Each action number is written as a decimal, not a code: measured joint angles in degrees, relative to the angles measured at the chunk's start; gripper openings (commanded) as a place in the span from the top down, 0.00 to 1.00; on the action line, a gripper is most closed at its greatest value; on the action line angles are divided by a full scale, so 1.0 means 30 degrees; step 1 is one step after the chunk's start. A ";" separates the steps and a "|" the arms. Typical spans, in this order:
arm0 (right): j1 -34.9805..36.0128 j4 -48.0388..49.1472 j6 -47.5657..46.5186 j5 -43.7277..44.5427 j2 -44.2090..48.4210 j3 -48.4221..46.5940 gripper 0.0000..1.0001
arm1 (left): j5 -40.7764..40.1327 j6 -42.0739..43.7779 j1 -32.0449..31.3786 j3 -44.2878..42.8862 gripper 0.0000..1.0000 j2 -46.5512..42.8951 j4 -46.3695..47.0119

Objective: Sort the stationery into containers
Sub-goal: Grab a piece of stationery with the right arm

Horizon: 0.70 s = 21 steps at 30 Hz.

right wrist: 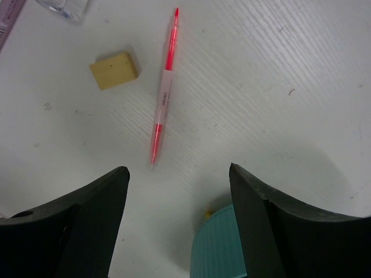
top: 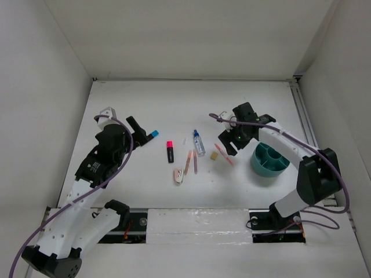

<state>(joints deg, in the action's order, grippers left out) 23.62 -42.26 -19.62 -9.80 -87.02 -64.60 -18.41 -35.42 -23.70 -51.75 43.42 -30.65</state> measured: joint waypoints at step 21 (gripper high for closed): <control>0.1180 0.0240 0.0423 0.0874 -0.5034 -0.0962 0.34 | 0.0138 0.0000 0.0000 0.0000 0.00 -0.0780 0.0000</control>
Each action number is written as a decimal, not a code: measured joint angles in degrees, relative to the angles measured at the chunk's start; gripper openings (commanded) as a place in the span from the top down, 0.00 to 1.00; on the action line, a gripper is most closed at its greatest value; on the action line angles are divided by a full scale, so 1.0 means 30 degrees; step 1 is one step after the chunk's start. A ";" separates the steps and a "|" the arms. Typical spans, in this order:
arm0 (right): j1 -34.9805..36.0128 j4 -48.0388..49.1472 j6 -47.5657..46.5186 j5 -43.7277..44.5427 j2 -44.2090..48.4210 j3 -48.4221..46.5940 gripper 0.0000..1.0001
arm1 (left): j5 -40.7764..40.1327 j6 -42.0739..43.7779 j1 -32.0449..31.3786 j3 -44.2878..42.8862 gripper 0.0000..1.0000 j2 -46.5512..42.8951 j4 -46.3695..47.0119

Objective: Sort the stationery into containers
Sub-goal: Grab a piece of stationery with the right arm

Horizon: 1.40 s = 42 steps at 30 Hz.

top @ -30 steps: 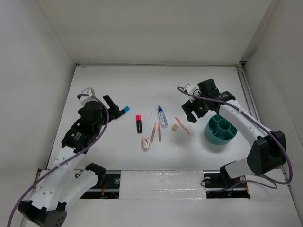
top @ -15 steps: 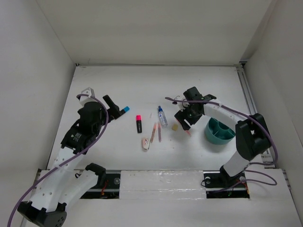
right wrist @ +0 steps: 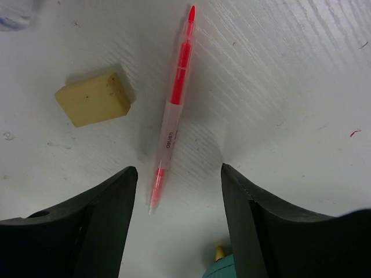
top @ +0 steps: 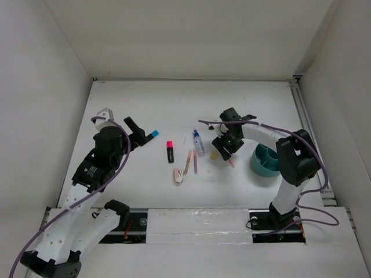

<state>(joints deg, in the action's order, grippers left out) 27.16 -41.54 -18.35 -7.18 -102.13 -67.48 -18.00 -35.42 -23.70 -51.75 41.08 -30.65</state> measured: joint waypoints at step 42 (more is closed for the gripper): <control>-0.0153 0.0073 0.0051 0.1588 -0.1231 -0.0831 1.00 | 0.0306 0.0262 0.0000 0.0000 0.00 -0.0495 0.0219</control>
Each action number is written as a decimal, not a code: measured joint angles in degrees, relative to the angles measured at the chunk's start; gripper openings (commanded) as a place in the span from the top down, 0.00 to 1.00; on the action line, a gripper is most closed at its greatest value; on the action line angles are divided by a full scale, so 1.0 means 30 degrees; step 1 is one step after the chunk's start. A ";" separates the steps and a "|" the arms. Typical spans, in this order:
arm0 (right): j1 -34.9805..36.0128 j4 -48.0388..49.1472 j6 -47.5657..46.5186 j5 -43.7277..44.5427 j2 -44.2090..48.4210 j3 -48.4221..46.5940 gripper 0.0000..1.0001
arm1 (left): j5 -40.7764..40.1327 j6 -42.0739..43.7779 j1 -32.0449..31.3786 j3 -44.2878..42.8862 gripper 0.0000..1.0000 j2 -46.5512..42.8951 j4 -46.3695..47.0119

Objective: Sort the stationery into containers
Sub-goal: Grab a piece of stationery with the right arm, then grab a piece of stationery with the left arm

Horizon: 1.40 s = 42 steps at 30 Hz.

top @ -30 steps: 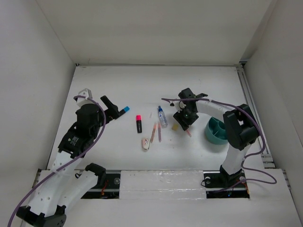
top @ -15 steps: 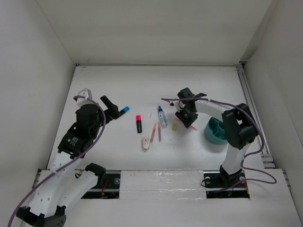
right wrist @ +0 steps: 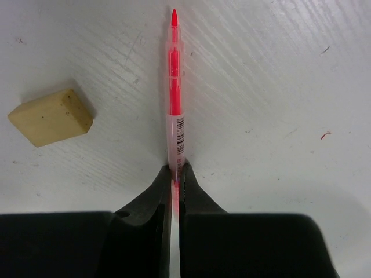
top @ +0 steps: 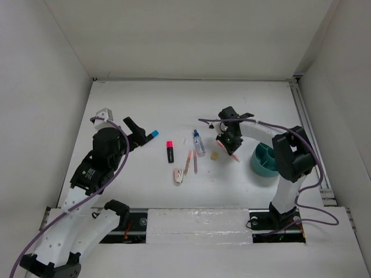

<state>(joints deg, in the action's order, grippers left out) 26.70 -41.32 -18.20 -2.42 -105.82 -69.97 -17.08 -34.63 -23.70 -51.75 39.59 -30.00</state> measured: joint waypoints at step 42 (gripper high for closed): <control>-0.6375 -0.2106 -0.2390 -0.8918 0.9289 -0.1362 1.00 | -0.0903 0.1974 -0.5931 -0.6557 0.28 1.9919 0.4109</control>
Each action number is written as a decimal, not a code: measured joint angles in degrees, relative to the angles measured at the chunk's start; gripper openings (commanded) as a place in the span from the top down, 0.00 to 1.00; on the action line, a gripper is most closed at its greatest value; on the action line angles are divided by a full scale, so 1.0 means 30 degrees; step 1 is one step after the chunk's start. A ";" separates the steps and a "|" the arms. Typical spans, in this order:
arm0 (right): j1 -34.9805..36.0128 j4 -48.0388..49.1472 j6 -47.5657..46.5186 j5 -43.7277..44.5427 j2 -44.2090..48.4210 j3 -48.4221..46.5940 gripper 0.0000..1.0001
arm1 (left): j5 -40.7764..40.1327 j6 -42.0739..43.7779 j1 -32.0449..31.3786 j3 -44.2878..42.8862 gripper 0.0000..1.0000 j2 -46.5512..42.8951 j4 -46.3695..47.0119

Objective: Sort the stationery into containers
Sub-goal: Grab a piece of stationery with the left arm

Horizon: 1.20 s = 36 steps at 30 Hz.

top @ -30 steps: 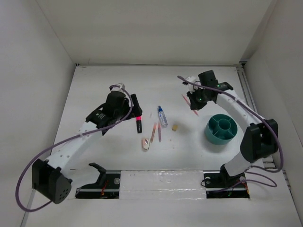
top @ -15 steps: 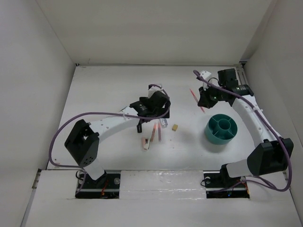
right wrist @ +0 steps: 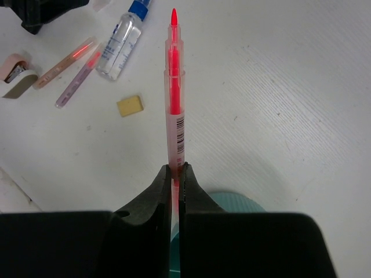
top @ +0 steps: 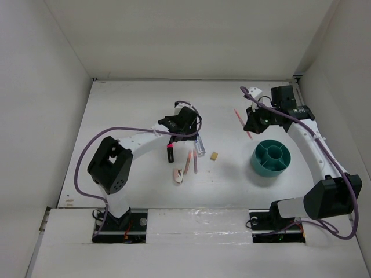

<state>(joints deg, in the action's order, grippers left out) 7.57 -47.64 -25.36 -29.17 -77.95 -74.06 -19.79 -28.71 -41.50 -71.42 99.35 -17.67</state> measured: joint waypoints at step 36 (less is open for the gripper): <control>-0.0270 0.0000 -0.0204 -0.0437 0.0029 0.0015 1.00 | 0.1938 0.1523 0.1005 -0.0678 0.53 0.3985 0.1370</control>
<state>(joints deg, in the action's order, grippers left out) 6.76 -47.64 -25.98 -30.48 -77.87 -74.02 -13.98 -24.14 -38.48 -73.45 111.31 -13.56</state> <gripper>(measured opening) 0.067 0.476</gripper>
